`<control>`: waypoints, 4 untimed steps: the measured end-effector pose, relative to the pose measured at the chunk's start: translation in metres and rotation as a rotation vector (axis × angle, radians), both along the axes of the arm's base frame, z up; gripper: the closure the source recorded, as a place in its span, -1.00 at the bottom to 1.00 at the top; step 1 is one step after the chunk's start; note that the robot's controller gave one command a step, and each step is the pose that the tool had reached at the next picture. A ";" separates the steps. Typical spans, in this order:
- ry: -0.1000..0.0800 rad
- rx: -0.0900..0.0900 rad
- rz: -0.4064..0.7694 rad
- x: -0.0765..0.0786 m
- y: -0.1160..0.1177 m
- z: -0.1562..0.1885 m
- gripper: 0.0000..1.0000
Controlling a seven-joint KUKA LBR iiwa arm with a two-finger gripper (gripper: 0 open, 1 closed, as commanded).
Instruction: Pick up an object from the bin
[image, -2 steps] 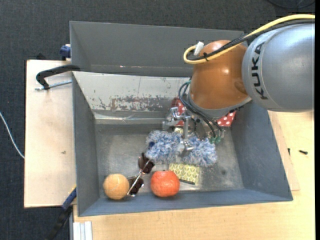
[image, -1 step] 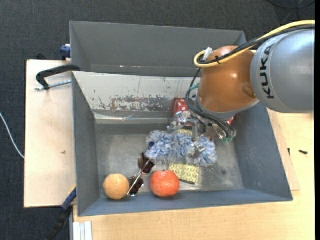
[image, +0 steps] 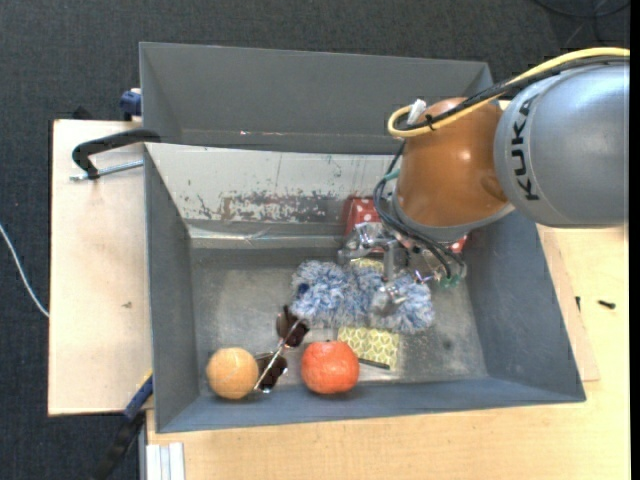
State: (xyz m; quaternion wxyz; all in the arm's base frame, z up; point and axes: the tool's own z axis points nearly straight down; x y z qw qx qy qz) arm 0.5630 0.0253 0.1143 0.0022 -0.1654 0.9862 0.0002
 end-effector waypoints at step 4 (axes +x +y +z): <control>0.003 0.000 0.081 0.024 0.015 -0.017 1.00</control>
Offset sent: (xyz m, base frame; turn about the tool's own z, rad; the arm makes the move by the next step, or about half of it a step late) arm 0.0000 0.0000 0.0000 0.0000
